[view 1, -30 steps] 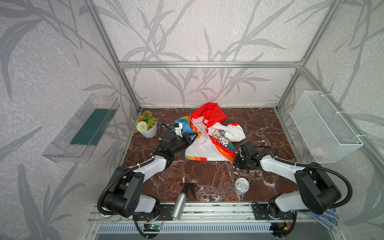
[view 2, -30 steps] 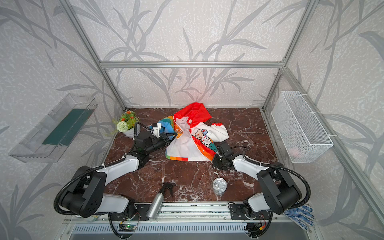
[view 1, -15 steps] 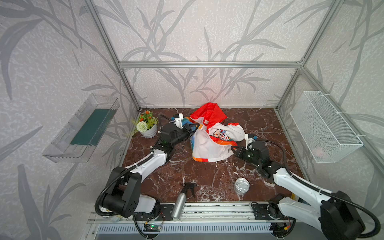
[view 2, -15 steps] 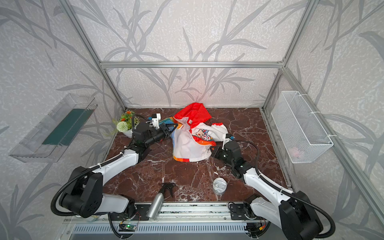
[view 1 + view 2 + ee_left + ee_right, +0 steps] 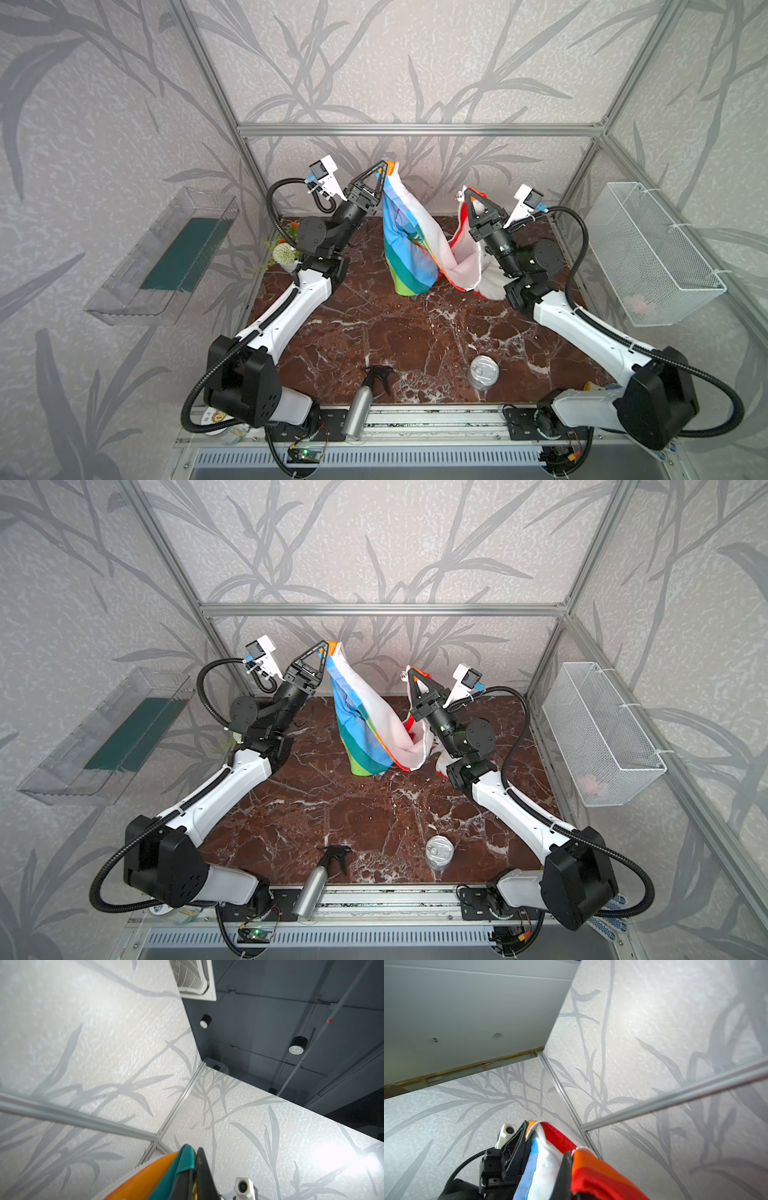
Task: Zip up the jacket
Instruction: 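Raise both zipper edges upward with both grippers, lifting the jacket off the table, then bring the left and right grippers together above the table, pressing the zipper edges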
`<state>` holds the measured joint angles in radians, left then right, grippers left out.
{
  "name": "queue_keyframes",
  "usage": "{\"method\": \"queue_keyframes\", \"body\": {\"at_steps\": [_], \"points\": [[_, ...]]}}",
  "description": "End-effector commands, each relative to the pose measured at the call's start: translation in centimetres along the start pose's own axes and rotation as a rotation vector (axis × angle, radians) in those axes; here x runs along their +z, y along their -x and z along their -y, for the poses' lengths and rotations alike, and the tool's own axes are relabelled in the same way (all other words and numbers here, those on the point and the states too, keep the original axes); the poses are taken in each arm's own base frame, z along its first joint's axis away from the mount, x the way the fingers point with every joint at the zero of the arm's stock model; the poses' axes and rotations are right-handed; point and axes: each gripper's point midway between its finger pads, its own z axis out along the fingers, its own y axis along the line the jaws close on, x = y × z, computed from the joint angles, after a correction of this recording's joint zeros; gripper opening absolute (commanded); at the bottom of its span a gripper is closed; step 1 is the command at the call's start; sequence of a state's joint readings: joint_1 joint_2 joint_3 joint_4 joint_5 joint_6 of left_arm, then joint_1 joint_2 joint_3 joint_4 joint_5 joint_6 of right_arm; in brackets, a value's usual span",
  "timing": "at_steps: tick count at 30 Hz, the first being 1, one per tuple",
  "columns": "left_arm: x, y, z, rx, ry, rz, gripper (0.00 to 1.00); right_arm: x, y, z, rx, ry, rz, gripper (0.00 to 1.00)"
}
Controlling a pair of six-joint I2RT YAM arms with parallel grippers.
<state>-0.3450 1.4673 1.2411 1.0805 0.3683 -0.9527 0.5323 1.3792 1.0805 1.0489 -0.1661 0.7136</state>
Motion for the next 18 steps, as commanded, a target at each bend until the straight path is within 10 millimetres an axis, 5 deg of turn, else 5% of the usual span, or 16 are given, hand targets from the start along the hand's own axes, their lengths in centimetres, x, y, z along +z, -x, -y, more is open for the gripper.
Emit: {"method": "queue_keyframes", "body": {"at_steps": [1,12,18], "points": [[1.0,5.4,5.6,0.17,-0.186,0.236,0.0,2.0,4.6,-7.6,-0.088,0.258,0.164,0.0],[3.1,8.0,12.7,0.321,-0.437,0.356,0.0,4.8,6.9,-19.6,-0.278,0.582,0.344,0.0],[3.2,9.5,15.2,0.304,-0.493,0.408,0.0,6.0,8.3,-20.9,-0.277,0.604,0.401,0.0]]}}
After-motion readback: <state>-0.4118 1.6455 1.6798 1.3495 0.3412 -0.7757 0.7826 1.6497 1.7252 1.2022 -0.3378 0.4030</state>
